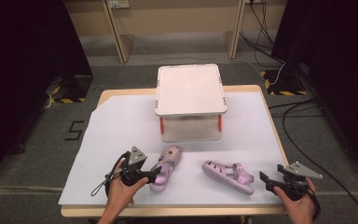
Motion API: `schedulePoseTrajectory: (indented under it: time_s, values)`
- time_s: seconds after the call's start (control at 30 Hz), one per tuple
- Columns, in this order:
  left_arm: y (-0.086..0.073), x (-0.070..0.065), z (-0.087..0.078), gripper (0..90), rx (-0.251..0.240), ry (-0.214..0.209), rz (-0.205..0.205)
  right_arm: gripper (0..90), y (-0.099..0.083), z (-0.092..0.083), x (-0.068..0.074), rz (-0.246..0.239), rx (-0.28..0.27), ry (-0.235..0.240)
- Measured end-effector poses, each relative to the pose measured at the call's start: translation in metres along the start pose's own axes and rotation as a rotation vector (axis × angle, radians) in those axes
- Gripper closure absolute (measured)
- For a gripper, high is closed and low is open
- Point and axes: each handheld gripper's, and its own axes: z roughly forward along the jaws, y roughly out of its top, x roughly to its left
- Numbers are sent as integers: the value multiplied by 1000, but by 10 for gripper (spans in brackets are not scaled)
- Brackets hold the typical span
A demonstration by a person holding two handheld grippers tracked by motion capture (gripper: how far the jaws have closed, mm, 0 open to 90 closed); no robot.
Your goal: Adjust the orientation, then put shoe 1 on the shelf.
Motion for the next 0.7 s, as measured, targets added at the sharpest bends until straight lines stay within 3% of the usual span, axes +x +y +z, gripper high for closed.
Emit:
schedulePoseTrajectory:
  time_s: [0.3, 0.37, 0.47, 0.57, 0.7]
  values:
    - [-2, -2, 10, 359, 8, -26, 56, 217, 1, 0, 1, -10, -5, 0]
    - [-2, -4, 14, 428, 1, -9, 110, 217, 1, 1, 2, -17, -2, 4]
    - [-1, -5, 17, 488, -2, -28, 124, 219, 2, 1, 2, -19, -2, 6]
    - [-1, -8, 16, 695, -50, -16, 160, 219, 1, 1, 1, -8, -2, 6]
    - [-1, -9, 13, 784, -69, -27, 172, 220, 1, 0, -1, -7, -6, 9]
